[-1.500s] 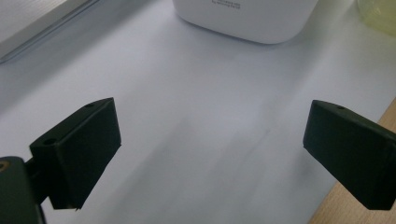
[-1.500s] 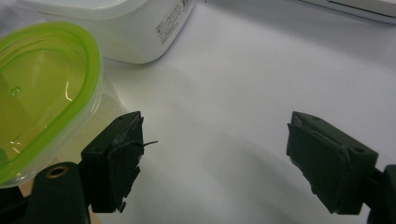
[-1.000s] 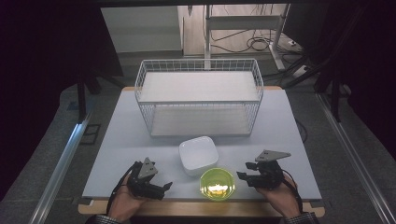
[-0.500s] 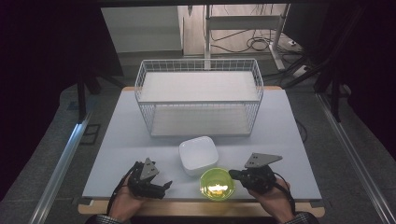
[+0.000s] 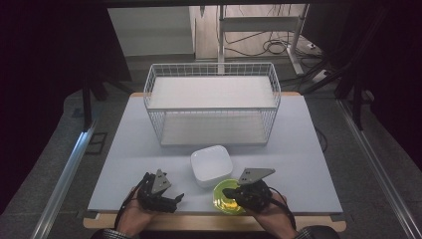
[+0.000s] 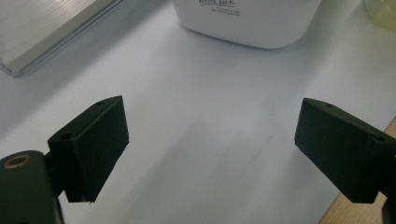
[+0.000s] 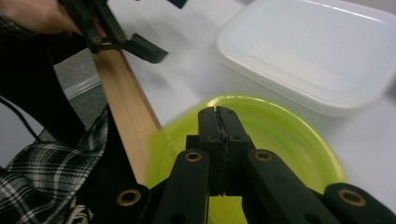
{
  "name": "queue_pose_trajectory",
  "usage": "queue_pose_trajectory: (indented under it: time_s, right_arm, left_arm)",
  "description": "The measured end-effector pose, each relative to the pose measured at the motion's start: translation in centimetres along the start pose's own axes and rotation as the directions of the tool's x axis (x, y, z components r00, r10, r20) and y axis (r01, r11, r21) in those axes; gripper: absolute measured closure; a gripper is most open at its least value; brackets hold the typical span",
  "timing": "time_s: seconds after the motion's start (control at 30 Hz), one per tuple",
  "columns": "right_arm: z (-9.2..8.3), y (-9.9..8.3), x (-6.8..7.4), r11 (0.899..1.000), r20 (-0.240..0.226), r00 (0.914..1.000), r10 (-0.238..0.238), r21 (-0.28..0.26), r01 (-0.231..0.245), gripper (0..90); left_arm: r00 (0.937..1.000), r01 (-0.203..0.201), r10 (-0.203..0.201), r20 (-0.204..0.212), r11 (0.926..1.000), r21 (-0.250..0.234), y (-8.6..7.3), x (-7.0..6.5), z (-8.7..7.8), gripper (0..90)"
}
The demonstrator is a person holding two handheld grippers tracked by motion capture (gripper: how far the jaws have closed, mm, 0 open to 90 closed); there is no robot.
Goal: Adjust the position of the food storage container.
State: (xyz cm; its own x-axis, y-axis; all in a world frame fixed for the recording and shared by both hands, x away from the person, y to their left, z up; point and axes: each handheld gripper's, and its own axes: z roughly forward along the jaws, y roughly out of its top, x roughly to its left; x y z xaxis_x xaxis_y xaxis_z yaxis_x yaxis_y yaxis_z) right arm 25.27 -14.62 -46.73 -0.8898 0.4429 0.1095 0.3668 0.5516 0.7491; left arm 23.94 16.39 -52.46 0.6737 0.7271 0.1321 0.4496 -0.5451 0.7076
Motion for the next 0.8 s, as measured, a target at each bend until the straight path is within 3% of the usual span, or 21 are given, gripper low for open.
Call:
queue_pose_trajectory:
  time_s: [0.23,0.43,0.8]
  right_arm:
    - [2.6,1.4,2.0,0.997,-0.058,0.996,-0.068,0.039,0.07,89.9]
    - [4.2,1.7,3.1,0.991,-0.072,0.9932,-0.092,0.09,0.098,89.9]
    - [3.6,1.1,2.4,0.989,-0.038,0.9955,-0.087,0.116,0.091,89.9]
  left_arm:
    - [0.9999,-0.01,0.01,-0.009,1.0,-0.002,0.1,-0.2,0.0,9.9]
    - [0.9998,-0.016,0.016,-0.012,0.9999,0.003,0.1,-0.2,0.0,9.9]
    - [0.9998,-0.013,0.013,-0.013,0.9999,0.001,0.1,-0.3,0.1,9.9]
